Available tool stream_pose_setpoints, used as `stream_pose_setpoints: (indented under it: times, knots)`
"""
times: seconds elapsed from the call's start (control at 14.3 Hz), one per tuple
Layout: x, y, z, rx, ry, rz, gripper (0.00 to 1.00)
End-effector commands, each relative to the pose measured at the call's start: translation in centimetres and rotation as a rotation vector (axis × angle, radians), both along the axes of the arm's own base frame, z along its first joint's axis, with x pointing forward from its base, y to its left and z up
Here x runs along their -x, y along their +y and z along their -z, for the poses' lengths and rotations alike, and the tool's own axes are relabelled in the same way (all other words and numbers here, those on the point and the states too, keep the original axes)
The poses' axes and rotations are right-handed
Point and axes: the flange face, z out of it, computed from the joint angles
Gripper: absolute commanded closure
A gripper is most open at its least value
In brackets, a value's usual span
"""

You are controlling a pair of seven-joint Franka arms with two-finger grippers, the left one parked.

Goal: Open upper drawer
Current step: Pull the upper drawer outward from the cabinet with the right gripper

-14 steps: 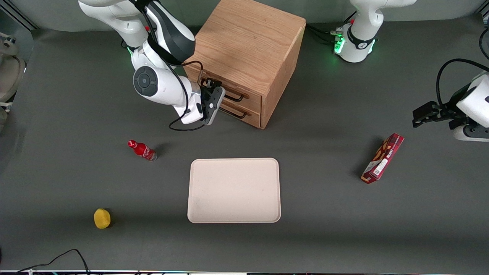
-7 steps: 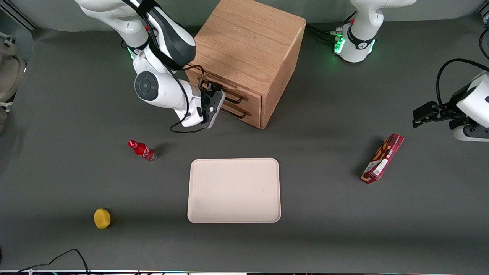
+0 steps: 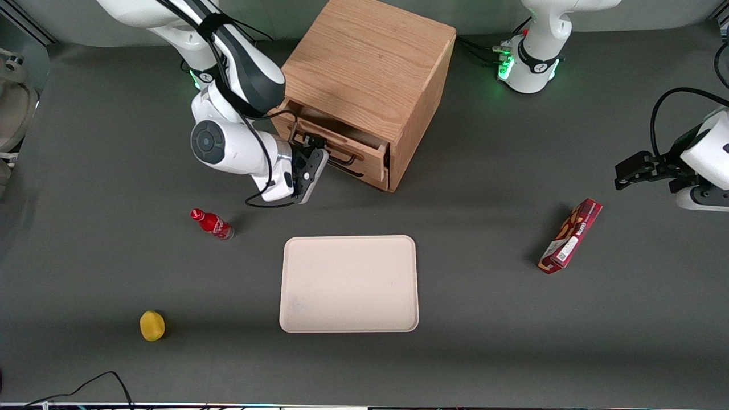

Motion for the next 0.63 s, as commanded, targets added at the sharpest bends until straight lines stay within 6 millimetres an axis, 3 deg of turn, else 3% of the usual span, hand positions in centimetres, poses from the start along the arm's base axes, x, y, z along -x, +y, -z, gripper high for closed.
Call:
stream_pose_setpoints:
  times: [0.0,0.56]
  knots:
    - [-2.6,-0.7,0.3,-0.011,-0.018,0.0,0.0]
    - [-6.9,-3.1,0.0,0.008,-0.016,0.017,0.0]
